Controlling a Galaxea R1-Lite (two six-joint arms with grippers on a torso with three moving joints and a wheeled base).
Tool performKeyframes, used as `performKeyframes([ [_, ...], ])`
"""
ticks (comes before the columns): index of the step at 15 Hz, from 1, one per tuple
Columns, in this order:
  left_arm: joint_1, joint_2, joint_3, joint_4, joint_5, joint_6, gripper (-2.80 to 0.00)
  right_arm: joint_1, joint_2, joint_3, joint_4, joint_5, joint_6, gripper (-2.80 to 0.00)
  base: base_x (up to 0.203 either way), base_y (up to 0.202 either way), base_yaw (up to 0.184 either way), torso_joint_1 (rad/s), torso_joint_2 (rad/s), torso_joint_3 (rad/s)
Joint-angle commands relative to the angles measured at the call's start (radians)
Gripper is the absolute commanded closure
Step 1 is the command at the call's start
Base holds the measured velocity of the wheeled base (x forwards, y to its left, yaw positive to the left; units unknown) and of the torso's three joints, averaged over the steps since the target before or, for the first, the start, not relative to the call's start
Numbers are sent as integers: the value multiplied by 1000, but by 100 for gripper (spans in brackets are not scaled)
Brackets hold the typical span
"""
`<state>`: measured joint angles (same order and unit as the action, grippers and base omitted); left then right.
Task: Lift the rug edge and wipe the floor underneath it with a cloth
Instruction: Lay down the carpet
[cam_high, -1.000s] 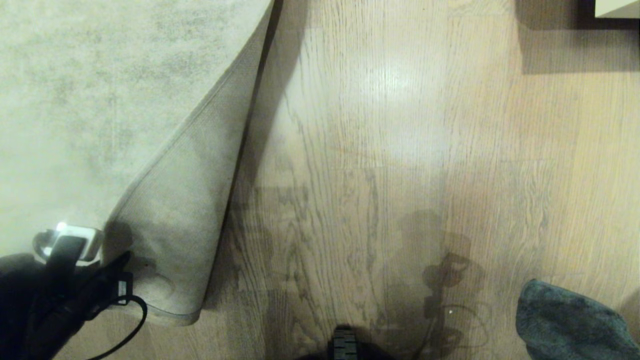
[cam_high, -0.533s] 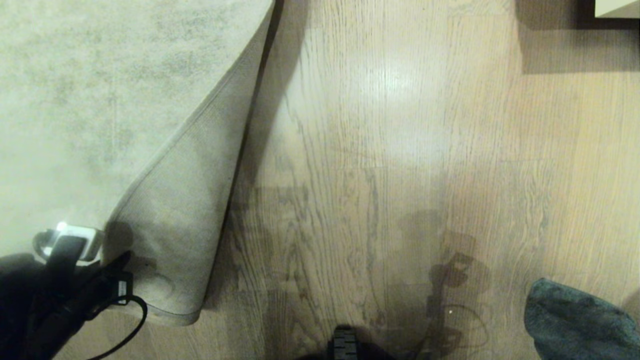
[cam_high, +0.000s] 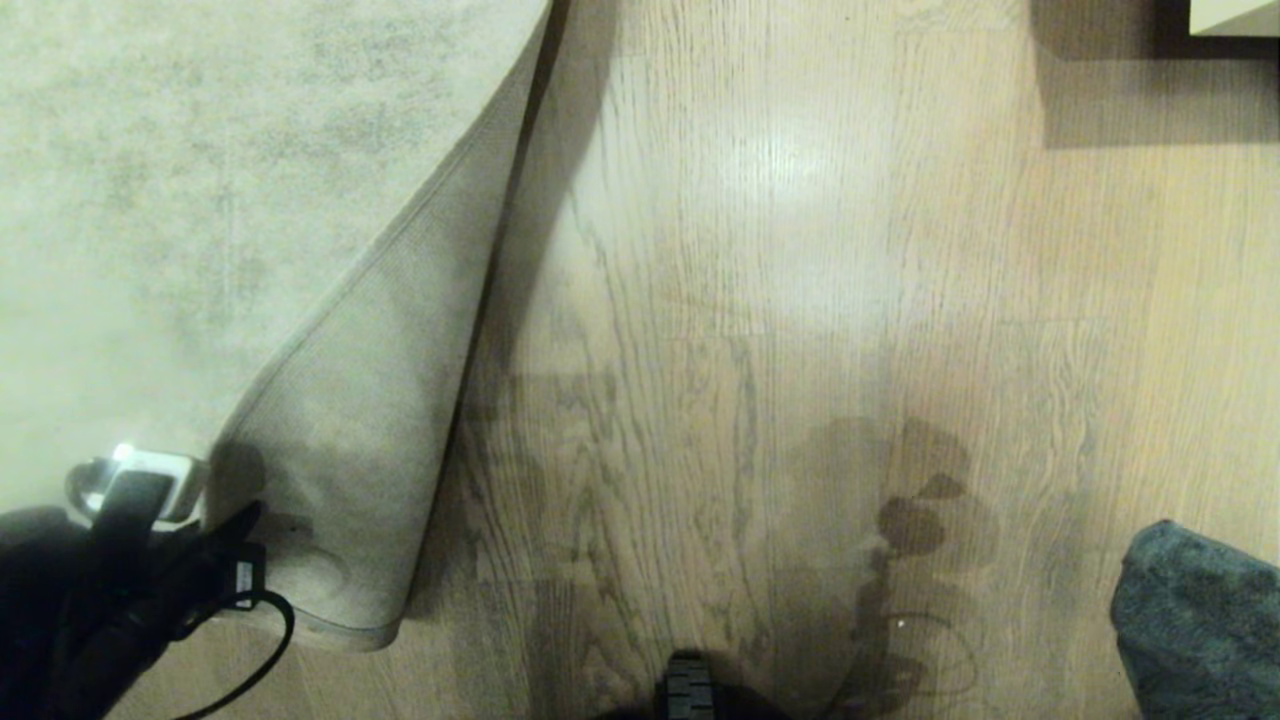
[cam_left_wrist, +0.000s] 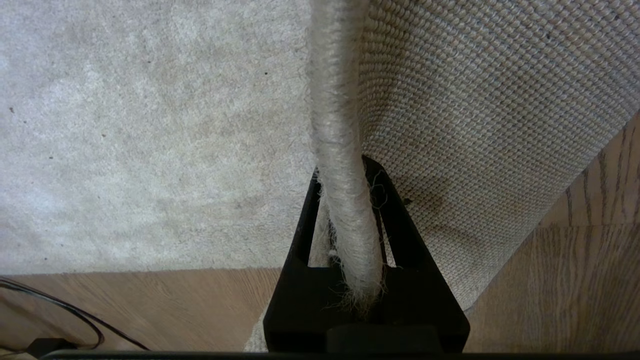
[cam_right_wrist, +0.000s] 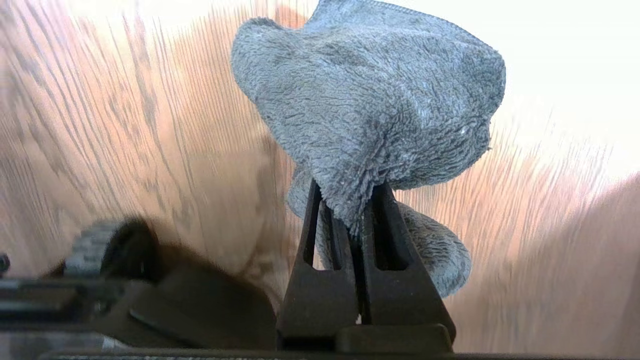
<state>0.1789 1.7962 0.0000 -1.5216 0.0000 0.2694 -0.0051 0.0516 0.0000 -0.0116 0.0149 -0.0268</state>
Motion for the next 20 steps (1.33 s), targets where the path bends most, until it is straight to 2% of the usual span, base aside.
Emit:
performKeyframes([
  [1, 1, -9, 0, -48, 0, 1, 0, 1, -50, 0, -2, 0, 2, 0, 0, 0, 0, 0, 0, 0],
  [20, 4, -79, 0, -48, 2, -7, 0, 1, -51, 0, -2, 0, 1, 0, 0, 0, 0, 0, 0, 0],
])
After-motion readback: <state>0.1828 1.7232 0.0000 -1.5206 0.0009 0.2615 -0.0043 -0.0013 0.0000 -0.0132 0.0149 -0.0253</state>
